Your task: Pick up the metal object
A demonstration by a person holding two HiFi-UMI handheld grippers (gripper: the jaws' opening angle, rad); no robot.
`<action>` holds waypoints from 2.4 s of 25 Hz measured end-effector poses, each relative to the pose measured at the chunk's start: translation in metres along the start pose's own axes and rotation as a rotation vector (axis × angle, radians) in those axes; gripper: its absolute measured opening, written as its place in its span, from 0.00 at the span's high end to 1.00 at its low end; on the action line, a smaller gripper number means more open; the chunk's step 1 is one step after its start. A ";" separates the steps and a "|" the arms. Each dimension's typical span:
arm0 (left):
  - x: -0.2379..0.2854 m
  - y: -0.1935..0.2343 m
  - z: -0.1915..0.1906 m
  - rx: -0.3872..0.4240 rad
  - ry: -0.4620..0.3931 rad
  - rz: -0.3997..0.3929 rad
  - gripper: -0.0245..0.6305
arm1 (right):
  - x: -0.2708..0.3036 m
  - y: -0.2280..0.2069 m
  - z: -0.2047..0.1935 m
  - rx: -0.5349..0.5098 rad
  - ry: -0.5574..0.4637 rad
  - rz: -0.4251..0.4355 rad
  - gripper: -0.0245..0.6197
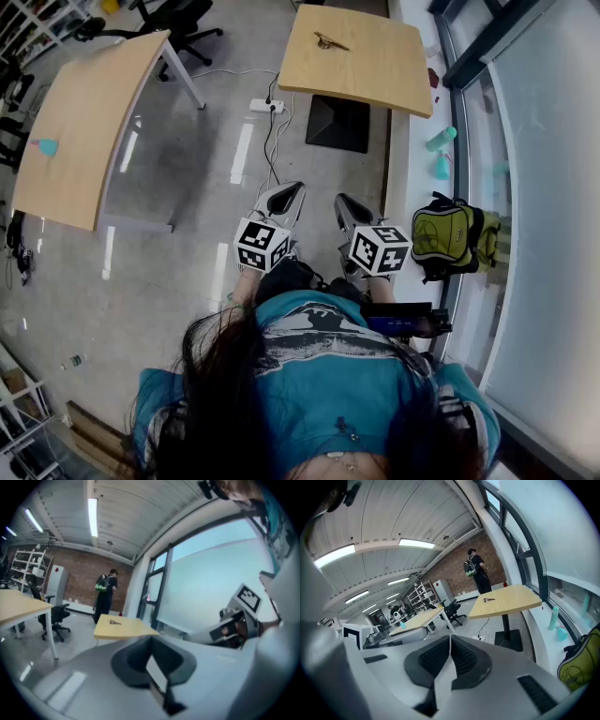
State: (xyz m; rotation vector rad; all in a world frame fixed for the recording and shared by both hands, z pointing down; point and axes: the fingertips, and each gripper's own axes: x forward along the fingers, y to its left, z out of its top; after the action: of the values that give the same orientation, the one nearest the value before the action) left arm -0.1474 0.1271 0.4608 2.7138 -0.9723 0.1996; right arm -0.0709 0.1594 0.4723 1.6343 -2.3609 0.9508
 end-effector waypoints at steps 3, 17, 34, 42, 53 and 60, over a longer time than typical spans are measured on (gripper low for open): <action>0.001 0.013 -0.001 0.000 0.009 -0.018 0.96 | 0.011 0.000 0.004 0.015 -0.011 -0.026 0.93; 0.023 0.050 -0.018 -0.052 0.038 -0.043 0.96 | 0.055 -0.007 0.004 0.028 0.055 -0.043 0.93; 0.209 0.116 0.038 -0.080 0.035 0.048 0.96 | 0.160 -0.137 0.143 -0.060 0.066 0.064 0.93; 0.291 0.104 0.043 -0.060 0.089 0.043 0.96 | 0.187 -0.212 0.186 -0.016 0.081 0.086 0.93; 0.347 0.178 0.044 -0.145 0.160 0.112 0.96 | 0.225 -0.258 0.209 0.078 0.085 0.053 0.93; 0.430 0.258 0.059 -0.135 0.186 0.042 0.96 | 0.269 -0.305 0.257 0.109 0.042 -0.062 0.93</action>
State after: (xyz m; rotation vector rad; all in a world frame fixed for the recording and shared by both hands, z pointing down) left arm 0.0208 -0.3421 0.5434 2.5028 -0.9521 0.3735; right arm 0.1497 -0.2664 0.5135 1.6971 -2.2545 1.1086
